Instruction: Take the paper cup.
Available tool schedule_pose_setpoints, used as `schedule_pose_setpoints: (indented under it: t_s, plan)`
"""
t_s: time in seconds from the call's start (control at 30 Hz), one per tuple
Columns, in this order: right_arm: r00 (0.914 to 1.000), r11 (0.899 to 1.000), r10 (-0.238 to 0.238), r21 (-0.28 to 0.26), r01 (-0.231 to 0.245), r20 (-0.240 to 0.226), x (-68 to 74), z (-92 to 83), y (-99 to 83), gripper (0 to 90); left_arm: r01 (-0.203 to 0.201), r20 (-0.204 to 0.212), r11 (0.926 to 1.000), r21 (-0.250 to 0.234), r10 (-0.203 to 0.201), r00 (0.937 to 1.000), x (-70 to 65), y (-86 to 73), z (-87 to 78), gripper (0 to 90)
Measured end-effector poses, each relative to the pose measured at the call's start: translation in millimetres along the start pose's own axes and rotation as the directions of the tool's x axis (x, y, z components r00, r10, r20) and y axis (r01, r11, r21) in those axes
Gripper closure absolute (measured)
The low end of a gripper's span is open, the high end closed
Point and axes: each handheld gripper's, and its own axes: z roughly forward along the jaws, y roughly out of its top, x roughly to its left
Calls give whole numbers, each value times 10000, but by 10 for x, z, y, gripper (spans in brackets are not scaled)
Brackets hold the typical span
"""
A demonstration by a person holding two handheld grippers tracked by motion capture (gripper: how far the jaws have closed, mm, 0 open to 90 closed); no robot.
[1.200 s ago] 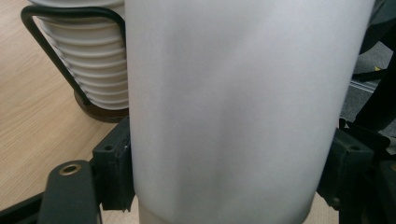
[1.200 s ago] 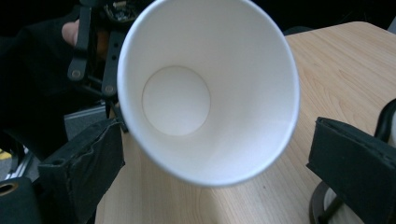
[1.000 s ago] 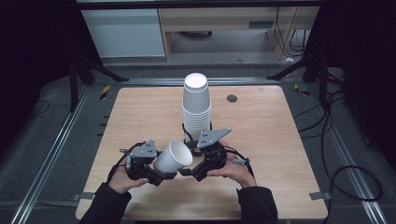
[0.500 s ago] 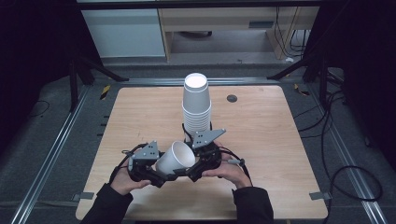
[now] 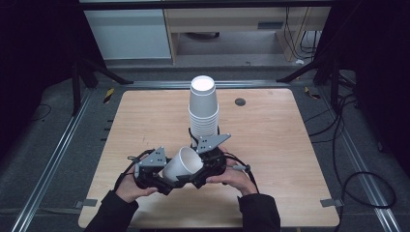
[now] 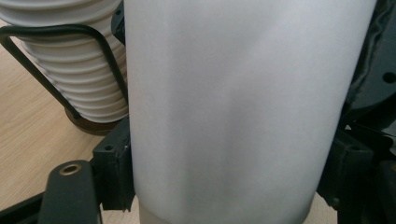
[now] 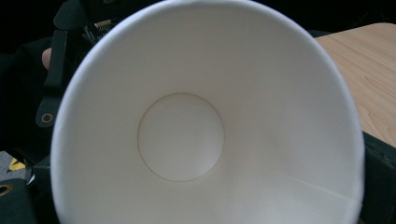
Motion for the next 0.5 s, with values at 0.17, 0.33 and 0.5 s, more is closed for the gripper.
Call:
schedule_pose_setpoints:
  t_s: [0.17,0.33,0.5]
  plan:
    - [10000,9999,73,-87,-73,-44,2,-2,-3,27,-20,-25,10000,-79,20,10000,-5,7,-12,220]
    - [9999,9998,117,-170,-119,-126,-4,-7,-10,31,-43,-18,9999,-106,43,10000,-8,6,-10,221]
    - [9996,9997,108,-230,-114,-246,-6,-23,-9,45,-90,11,9999,-67,90,10000,-11,5,-4,220]
